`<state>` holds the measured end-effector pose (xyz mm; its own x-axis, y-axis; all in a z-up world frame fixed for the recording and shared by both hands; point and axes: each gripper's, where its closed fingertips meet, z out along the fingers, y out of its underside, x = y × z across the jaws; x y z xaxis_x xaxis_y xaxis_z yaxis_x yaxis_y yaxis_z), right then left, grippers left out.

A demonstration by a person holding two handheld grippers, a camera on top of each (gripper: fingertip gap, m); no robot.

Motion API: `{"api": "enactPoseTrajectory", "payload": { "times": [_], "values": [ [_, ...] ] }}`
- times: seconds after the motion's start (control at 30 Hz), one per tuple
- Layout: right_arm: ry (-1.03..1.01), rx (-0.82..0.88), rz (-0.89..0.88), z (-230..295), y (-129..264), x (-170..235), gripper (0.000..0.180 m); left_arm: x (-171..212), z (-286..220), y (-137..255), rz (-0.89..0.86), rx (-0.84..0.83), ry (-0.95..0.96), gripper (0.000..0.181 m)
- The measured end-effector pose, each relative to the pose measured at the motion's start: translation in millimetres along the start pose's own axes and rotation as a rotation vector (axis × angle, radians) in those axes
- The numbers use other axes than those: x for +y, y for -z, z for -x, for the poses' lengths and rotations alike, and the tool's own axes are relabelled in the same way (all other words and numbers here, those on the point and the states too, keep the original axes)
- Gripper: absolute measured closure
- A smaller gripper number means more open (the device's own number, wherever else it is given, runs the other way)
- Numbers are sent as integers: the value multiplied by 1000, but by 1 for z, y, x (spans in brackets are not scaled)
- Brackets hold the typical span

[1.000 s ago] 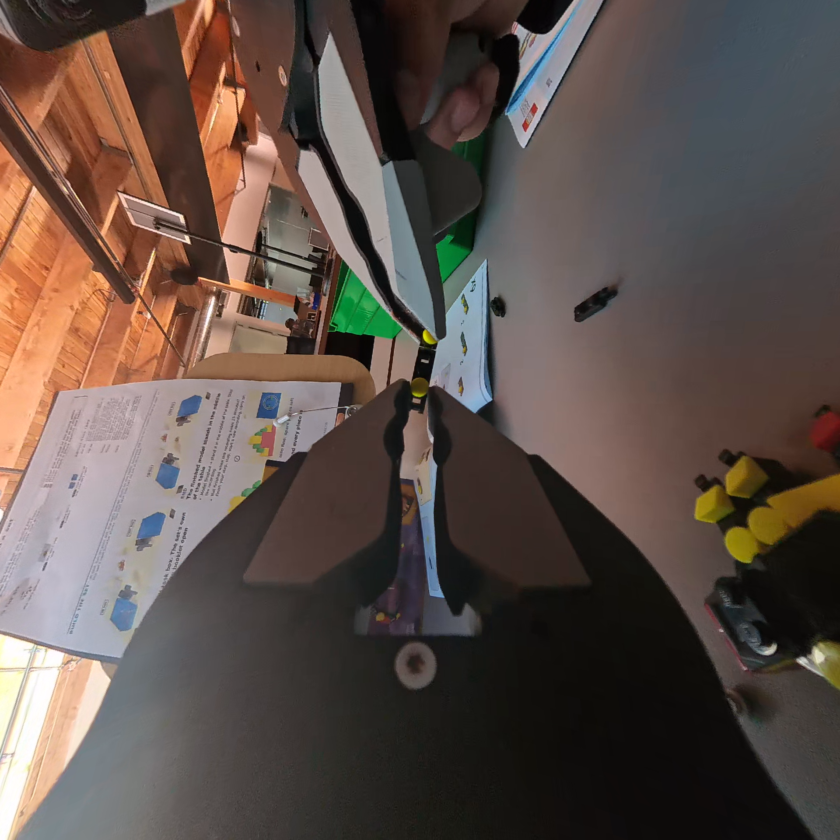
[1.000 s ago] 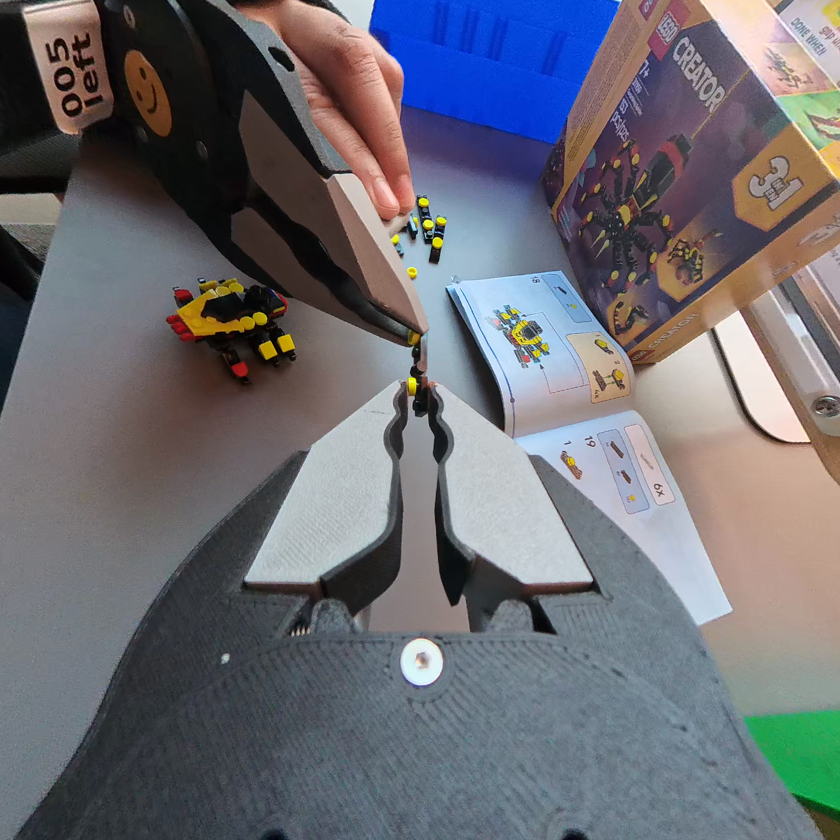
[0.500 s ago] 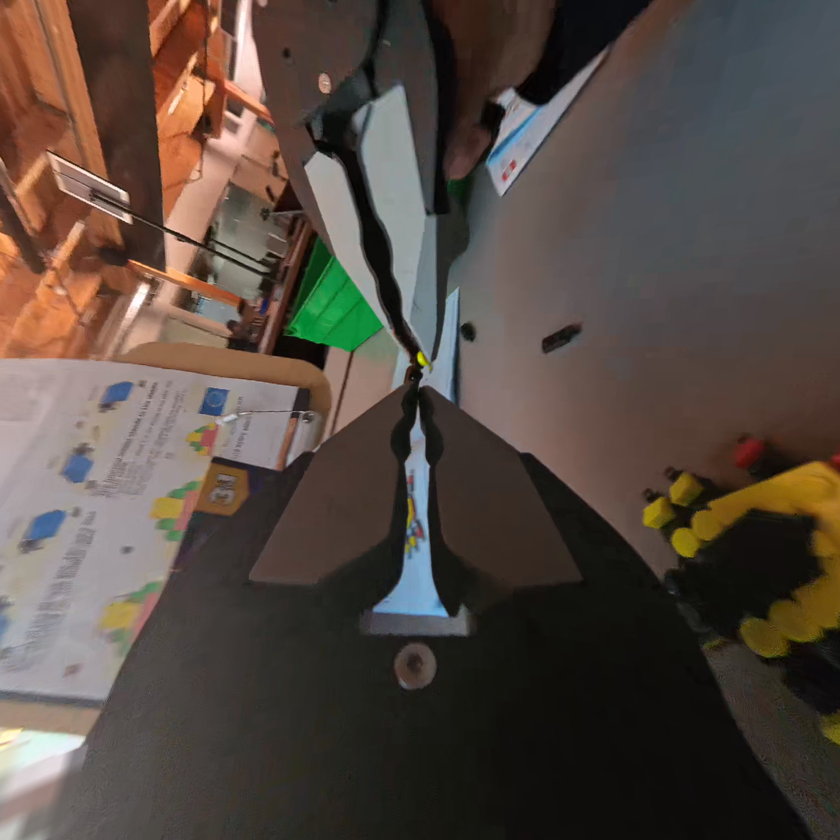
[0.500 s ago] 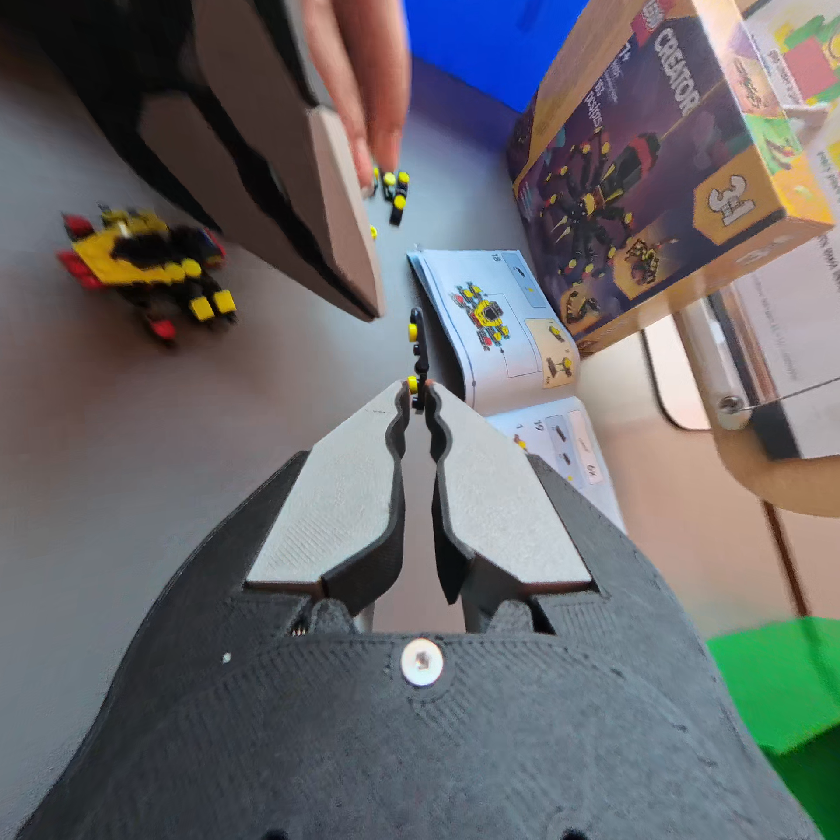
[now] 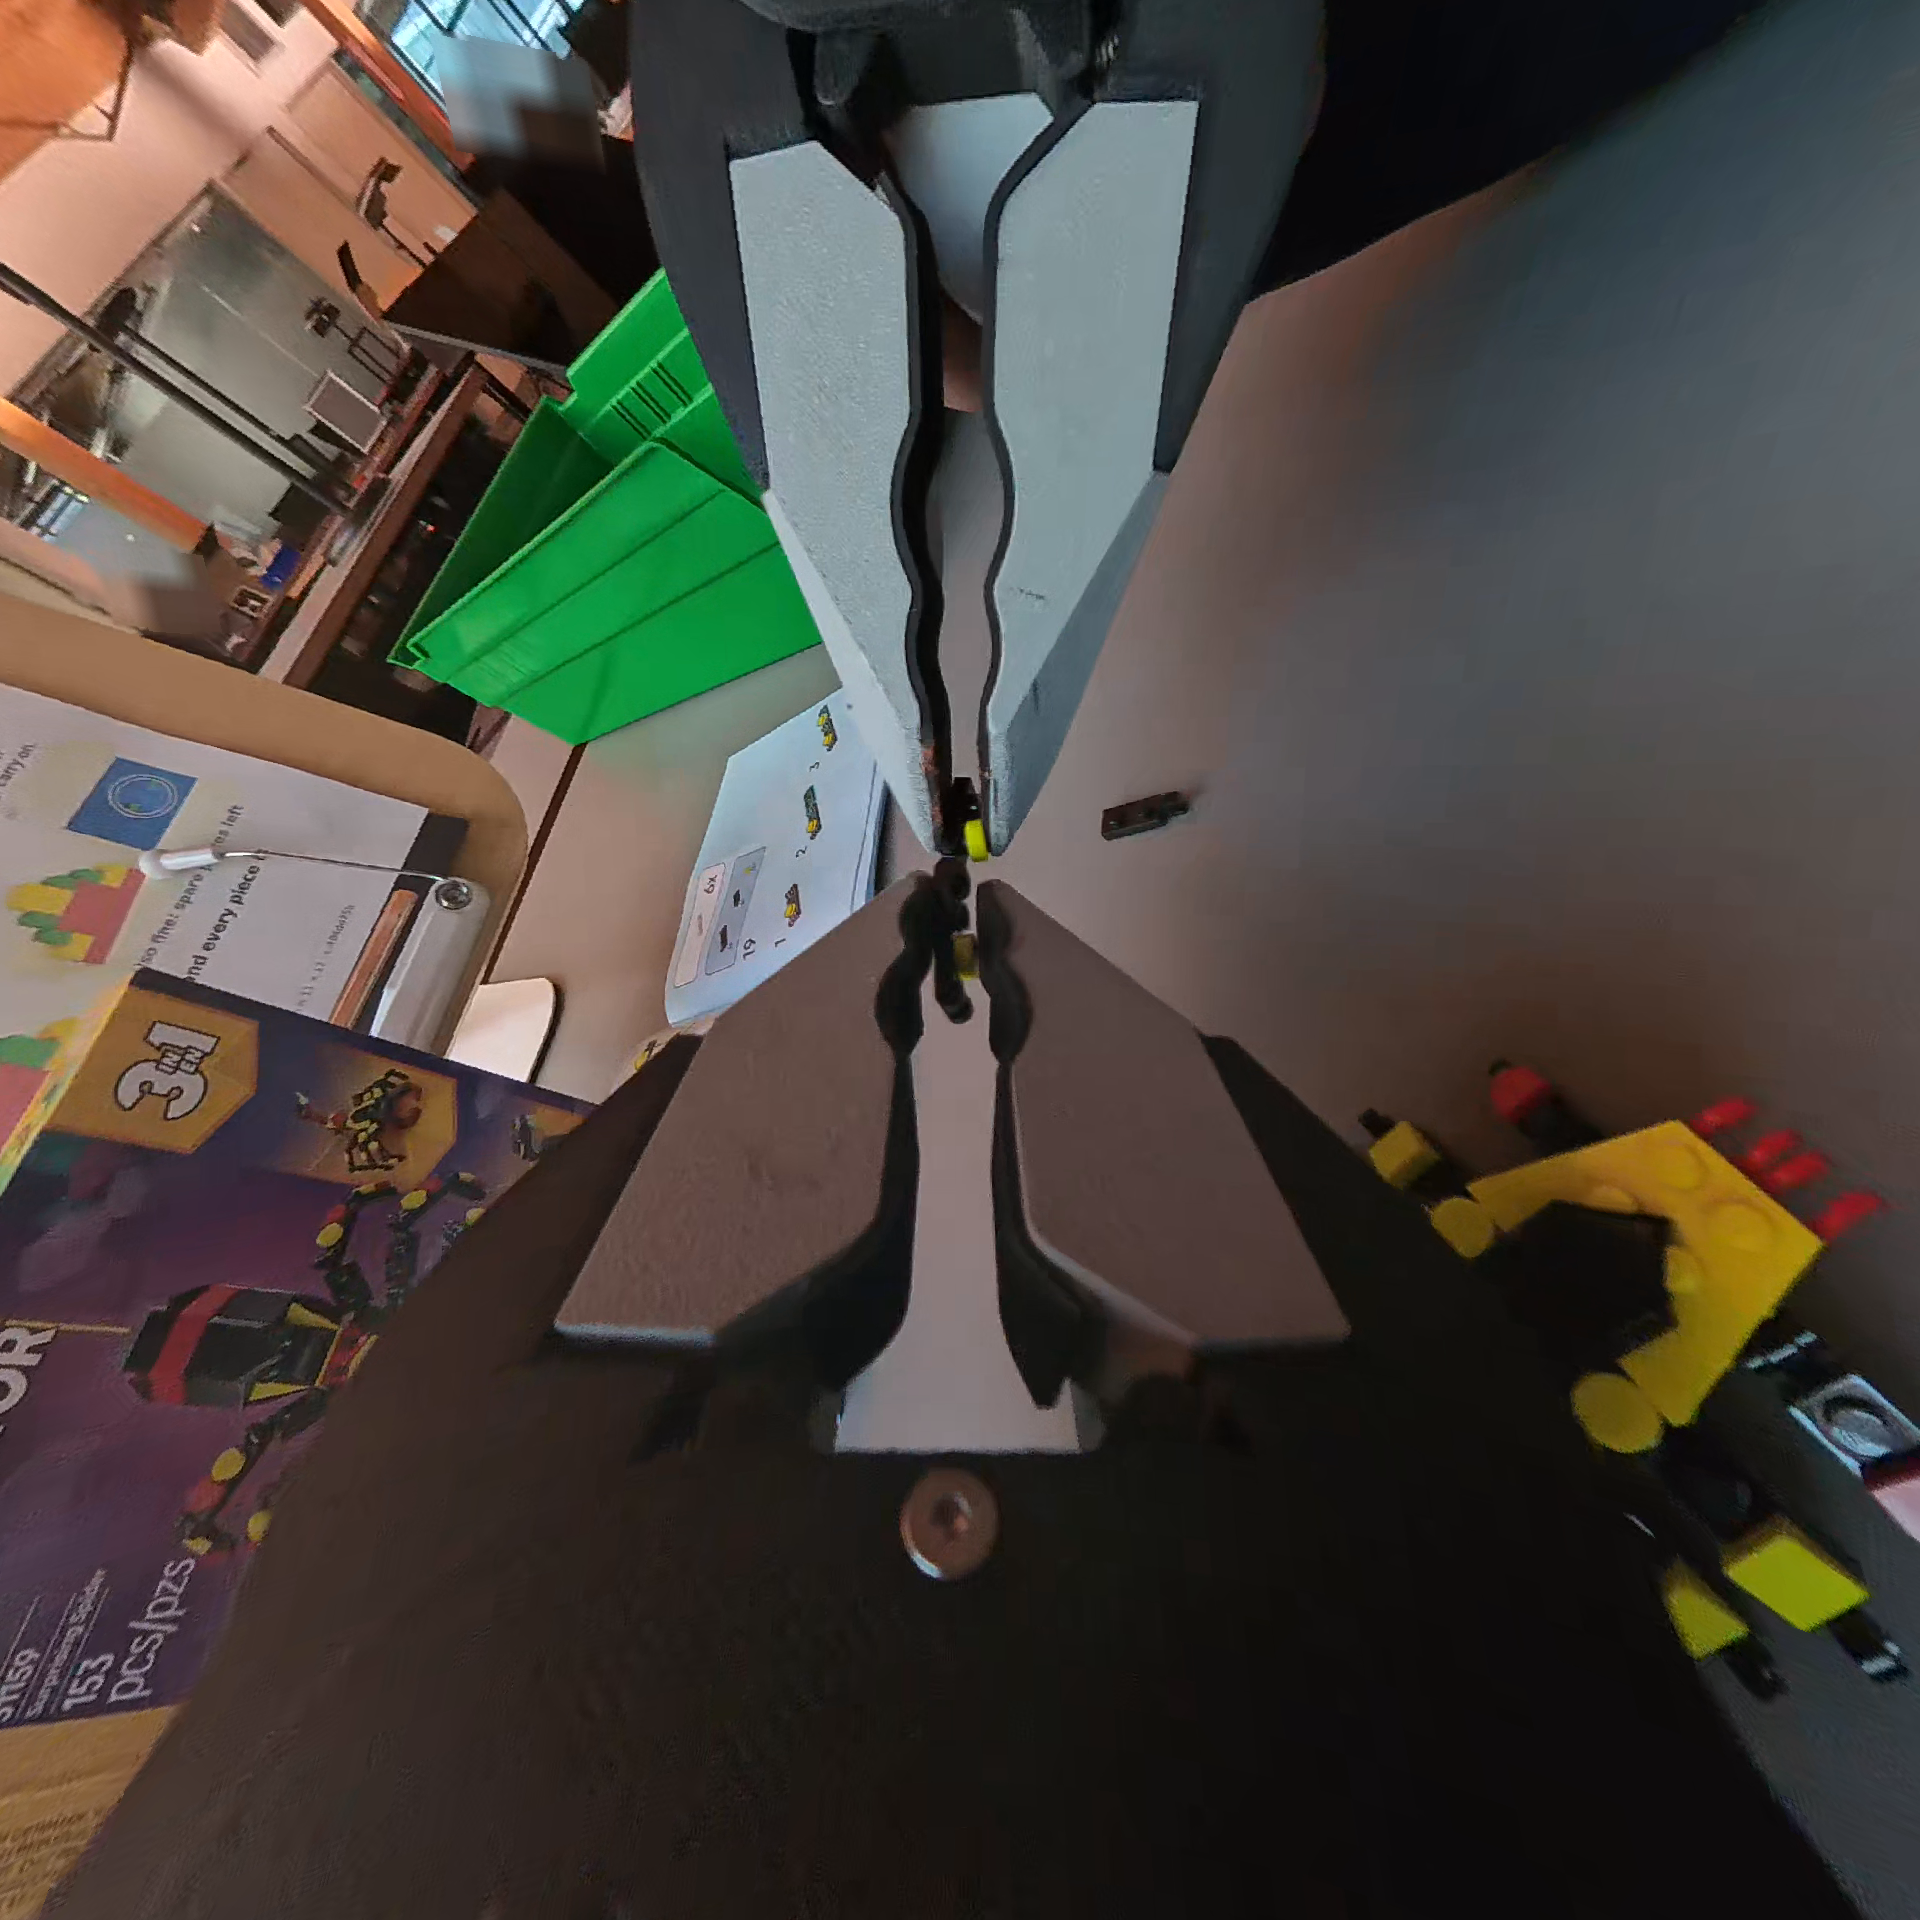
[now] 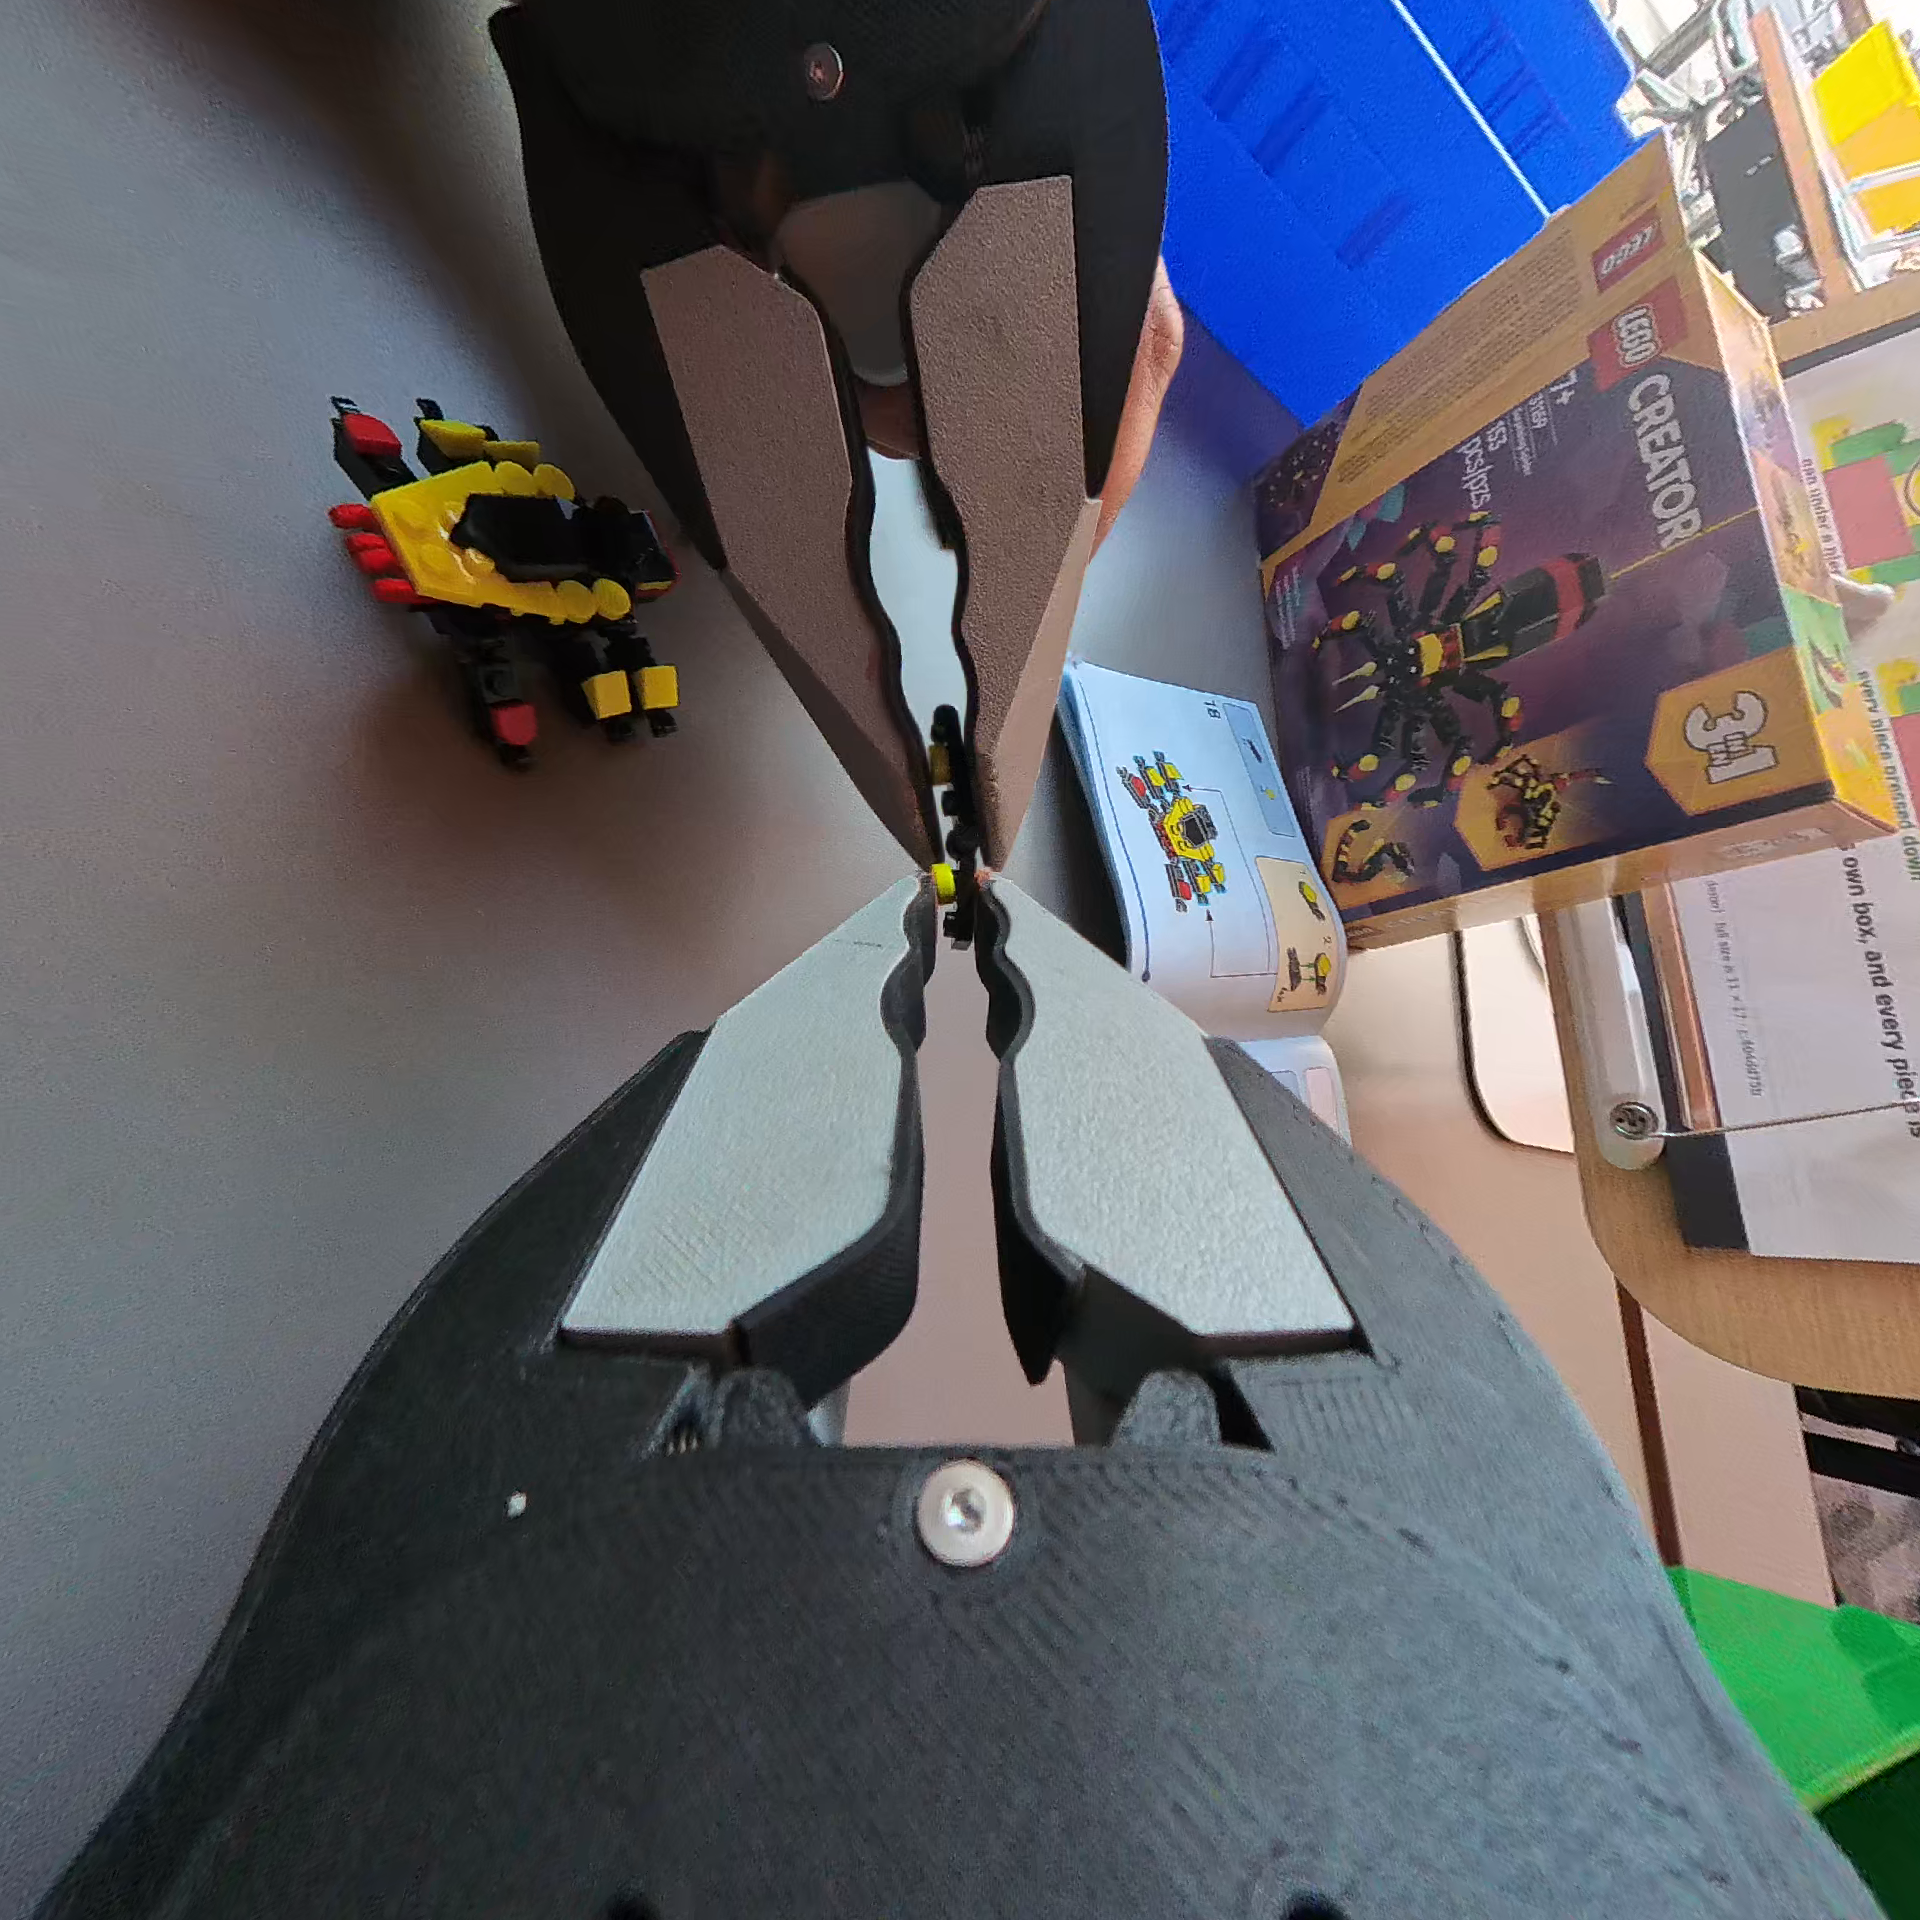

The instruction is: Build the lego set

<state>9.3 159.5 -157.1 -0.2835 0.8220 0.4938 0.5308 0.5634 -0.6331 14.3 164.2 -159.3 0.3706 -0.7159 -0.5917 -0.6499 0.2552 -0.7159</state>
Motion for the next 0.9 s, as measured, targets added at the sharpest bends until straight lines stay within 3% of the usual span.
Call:
{"api": "enactPoseTrajectory", "payload": {
  "times": [0.37,0.9],
  "values": [
    [-94,-118,-55,8,4,-3,176,-5,-8,3,-15,85,88,177],
    [-53,64,-6,-10,-5,3,174,6,8,-1,75,-18,250,178]
  ]
}}
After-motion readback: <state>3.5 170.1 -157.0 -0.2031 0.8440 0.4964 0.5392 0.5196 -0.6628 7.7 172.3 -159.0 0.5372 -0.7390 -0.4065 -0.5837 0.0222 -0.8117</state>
